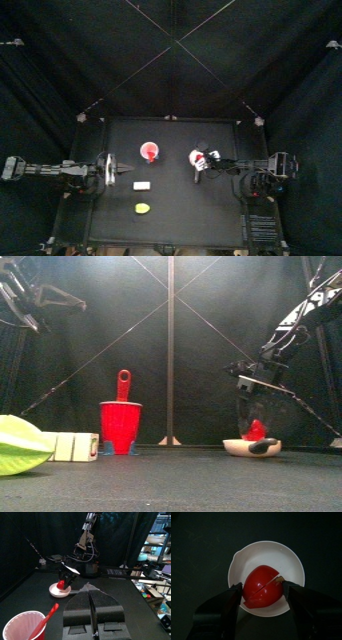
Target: Place apple below pan
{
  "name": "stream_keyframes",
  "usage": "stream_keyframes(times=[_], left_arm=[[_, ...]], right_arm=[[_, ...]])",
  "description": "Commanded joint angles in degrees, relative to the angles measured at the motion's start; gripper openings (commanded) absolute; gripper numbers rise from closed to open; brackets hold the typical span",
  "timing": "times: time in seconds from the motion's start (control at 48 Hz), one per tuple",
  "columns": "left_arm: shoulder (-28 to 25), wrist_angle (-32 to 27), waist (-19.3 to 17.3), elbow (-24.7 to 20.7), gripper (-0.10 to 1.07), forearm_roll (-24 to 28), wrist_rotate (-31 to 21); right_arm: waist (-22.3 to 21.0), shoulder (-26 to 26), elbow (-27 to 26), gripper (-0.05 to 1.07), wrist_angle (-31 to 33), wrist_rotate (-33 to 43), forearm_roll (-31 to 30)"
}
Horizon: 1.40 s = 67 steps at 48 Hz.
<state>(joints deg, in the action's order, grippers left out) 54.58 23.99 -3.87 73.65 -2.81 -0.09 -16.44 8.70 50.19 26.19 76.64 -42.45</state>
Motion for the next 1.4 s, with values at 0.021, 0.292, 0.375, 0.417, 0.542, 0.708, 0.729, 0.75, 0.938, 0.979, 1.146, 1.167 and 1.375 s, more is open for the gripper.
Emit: stream_keyframes(times=[0.021,0.292,0.375,0.417,0.542,0.708,0.729,0.75,0.938,0.979,1.146,1.167,1.375], left_arm=[[-0.35,0.53,0.0,-0.79,-0.03,0.0,0.0],[-0.35,0.53,0.0,-0.79,-0.03,0.0,0.0],[-0.35,0.53,0.0,-0.79,-0.03,0.0,0.0],[-0.35,0.53,0.0,-0.79,-0.03,0.0,0.0],[-0.35,0.53,0.0,-0.79,-0.03,0.0,0.0],[-0.35,0.53,0.0,-0.79,-0.03,0.0,0.0],[-0.35,0.53,0.0,-0.79,-0.03,0.0,0.0],[-0.35,0.53,0.0,-0.79,-0.03,0.0,0.0],[-0.35,0.53,-0.09,-0.79,-0.03,0.0,0.0],[-0.35,0.53,-0.09,-0.79,-0.03,0.0,0.0],[-0.35,0.53,-0.09,-0.79,-0.03,0.0,0.0],[-0.35,0.53,0.0,-0.79,-0.03,0.0,0.0],[-0.35,0.53,0.0,-0.79,-0.03,0.0,0.0]], right_arm=[[0.7,1.58,-1.05,0.71,0.0,0.0,-0.18],[4.83,5.45,-1.23,0.71,0.0,0.0,0.09],[7.21,6.94,-0.97,0.71,0.0,0.0,0.09],[8.44,7.65,-0.79,0.71,0.0,0.0,-0.18],[12.92,9.14,-0.09,0.71,-0.26,0.0,-0.44],[19.42,10.72,1.14,0.71,-0.26,0.0,-0.35],[20.74,10.72,1.32,0.71,-0.26,0.0,-0.35],[21.18,10.72,1.41,0.71,-0.26,0.0,-0.35],[28.3,10.02,2.2,0.71,-0.79,0.09,0.53],[29.53,9.67,2.29,0.71,-1.23,0.09,0.88],[31.99,6.86,2.46,0.71,-3.69,0.09,3.43],[32.08,6.42,2.55,0.71,-3.96,0.09,3.6],[31.82,2.11,1.85,0.72,-5.8,0.09,4.92]])
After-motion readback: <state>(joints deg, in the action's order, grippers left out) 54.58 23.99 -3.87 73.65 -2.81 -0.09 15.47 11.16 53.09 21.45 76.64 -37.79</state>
